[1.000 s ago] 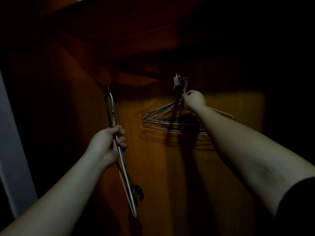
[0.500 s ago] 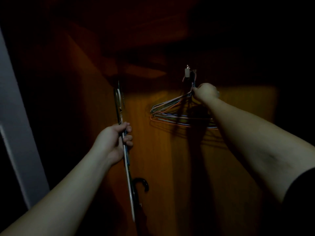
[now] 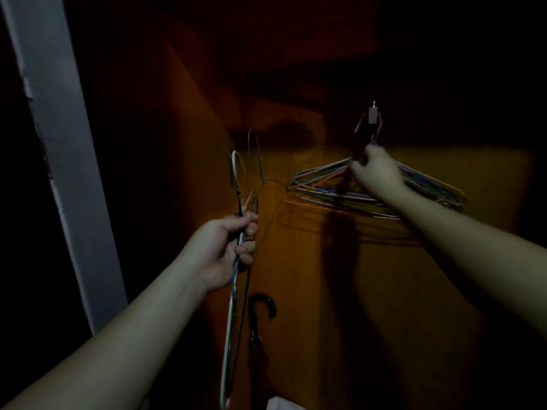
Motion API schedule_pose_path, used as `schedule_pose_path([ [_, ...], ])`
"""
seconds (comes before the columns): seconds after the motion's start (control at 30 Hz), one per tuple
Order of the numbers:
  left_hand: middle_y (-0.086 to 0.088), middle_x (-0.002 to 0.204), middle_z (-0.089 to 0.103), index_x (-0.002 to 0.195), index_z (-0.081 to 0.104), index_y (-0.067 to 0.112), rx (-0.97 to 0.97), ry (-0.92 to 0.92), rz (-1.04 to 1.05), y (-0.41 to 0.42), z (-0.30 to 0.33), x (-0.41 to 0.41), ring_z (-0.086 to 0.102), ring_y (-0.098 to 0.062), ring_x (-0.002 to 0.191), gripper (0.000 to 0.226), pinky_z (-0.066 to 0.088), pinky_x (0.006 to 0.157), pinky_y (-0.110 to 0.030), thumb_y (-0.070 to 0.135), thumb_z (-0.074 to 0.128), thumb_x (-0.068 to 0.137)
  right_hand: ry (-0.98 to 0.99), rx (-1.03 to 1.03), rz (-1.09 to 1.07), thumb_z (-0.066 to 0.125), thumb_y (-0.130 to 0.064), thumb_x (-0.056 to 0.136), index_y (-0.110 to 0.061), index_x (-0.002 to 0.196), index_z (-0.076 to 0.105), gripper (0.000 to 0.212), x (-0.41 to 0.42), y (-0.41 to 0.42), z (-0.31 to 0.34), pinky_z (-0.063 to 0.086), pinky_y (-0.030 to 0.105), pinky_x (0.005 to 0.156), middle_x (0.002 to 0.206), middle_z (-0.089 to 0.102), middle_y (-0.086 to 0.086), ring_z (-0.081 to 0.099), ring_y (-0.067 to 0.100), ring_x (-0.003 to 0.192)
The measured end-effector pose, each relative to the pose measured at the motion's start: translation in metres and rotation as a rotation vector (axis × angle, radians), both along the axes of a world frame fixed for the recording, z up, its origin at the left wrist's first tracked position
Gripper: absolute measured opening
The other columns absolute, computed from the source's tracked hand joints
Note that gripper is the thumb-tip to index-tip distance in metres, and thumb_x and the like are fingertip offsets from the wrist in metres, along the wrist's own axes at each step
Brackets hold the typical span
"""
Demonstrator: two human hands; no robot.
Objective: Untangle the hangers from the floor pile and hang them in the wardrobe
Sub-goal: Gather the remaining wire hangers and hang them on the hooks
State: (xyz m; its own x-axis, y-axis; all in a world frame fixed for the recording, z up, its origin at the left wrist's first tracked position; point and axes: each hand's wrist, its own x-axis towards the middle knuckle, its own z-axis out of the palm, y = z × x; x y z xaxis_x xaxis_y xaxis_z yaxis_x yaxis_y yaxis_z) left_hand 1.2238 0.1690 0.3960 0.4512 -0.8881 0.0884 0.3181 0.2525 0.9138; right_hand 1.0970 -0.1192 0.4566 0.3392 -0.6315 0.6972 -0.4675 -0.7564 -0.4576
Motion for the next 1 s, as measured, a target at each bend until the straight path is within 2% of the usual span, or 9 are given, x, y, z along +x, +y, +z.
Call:
schedule_pose_path([
  [0.1,0.003,0.060,0.042,0.091,0.053,0.010,0.009,0.013,-0.025,0.010,-0.005,0.003,0.030,-0.004,0.034,0.010,0.027,0.030,-0.014,0.015,0.051,0.083,0.157,-0.096,0.200,0.056,-0.032,0.096,-0.014,0.092,0.054,0.018,0.011,0.050,-0.018,0.033,0.028,0.068,0.093,0.052,0.003,0.049,0.018,0.084],
  [0.17,0.003,0.059,0.040,0.090,0.052,0.009,0.015,0.007,-0.041,0.016,-0.007,0.005,0.028,-0.004,0.033,0.009,0.025,0.029,-0.013,0.014,0.051,0.083,0.172,-0.116,0.317,0.056,-0.033,0.096,-0.015,0.098,0.056,0.018,0.015,0.073,-0.020,0.032,0.025,0.069,0.097,0.053,-0.001,0.050,0.014,0.086],
  [0.33,0.003,0.058,0.039,0.091,0.054,0.008,0.044,0.012,-0.057,0.028,-0.015,0.011,0.027,-0.003,0.031,0.010,0.023,0.028,-0.014,0.014,0.051,0.084,0.295,-0.036,0.466,0.049,-0.042,0.099,-0.015,0.134,0.052,0.044,0.028,0.095,-0.025,0.036,0.022,0.092,0.132,0.053,0.003,0.052,0.017,0.120],
  [0.43,0.002,0.058,0.039,0.092,0.054,0.007,0.064,0.030,-0.079,0.034,-0.020,0.012,0.027,-0.003,0.031,0.010,0.022,0.028,-0.014,0.013,0.051,0.085,0.346,0.001,0.527,0.045,-0.046,0.099,-0.019,0.140,0.046,0.049,0.038,0.103,-0.033,0.035,0.023,0.097,0.141,0.050,0.001,0.047,0.014,0.128],
  [0.53,0.002,0.057,0.038,0.090,0.055,0.006,0.090,0.061,-0.116,0.038,-0.021,0.013,0.027,-0.003,0.030,0.009,0.022,0.026,-0.014,0.012,0.049,0.086,0.319,0.056,0.571,0.045,-0.050,0.098,-0.023,0.132,0.055,0.044,0.049,0.110,-0.039,0.040,0.025,0.095,0.130,0.060,-0.004,0.053,0.010,0.119],
  [0.63,0.002,0.057,0.038,0.091,0.055,0.005,0.110,0.059,-0.133,0.040,-0.020,0.015,0.026,-0.003,0.029,0.010,0.021,0.027,-0.013,0.011,0.050,0.086,0.273,0.115,0.602,0.045,-0.050,0.099,-0.029,0.099,0.067,0.030,0.054,0.114,-0.044,0.043,0.023,0.081,0.097,0.069,-0.012,0.061,0.000,0.092],
  [0.73,0.001,0.060,0.044,0.095,0.057,0.005,0.147,-0.029,-0.094,0.039,-0.020,0.017,0.028,-0.004,0.032,0.013,0.026,0.029,-0.015,0.013,0.051,0.087,0.272,0.085,0.569,0.046,-0.049,0.099,-0.033,0.076,0.062,0.032,0.051,0.114,-0.045,0.042,0.022,0.071,0.079,0.063,-0.011,0.058,0.002,0.077],
  [0.9,-0.004,0.073,0.070,0.097,0.063,0.010,0.292,-0.106,0.025,0.031,-0.023,0.025,0.061,-0.015,0.048,0.011,0.052,0.044,-0.021,0.014,0.053,0.095,0.276,0.110,0.516,0.046,-0.046,0.099,-0.020,0.086,0.065,0.034,0.031,0.097,-0.048,0.040,0.025,0.067,0.079,0.060,-0.005,0.055,0.008,0.073],
  [1.0,-0.009,0.076,0.069,0.091,0.060,0.008,0.325,-0.057,0.030,0.023,-0.023,0.027,0.067,-0.016,0.049,0.013,0.051,0.040,-0.022,0.015,0.050,0.097,0.242,0.146,0.448,0.047,-0.043,0.100,-0.016,0.093,0.067,0.035,0.007,0.080,-0.045,0.040,0.021,0.067,0.085,0.064,0.000,0.058,0.011,0.078],
])
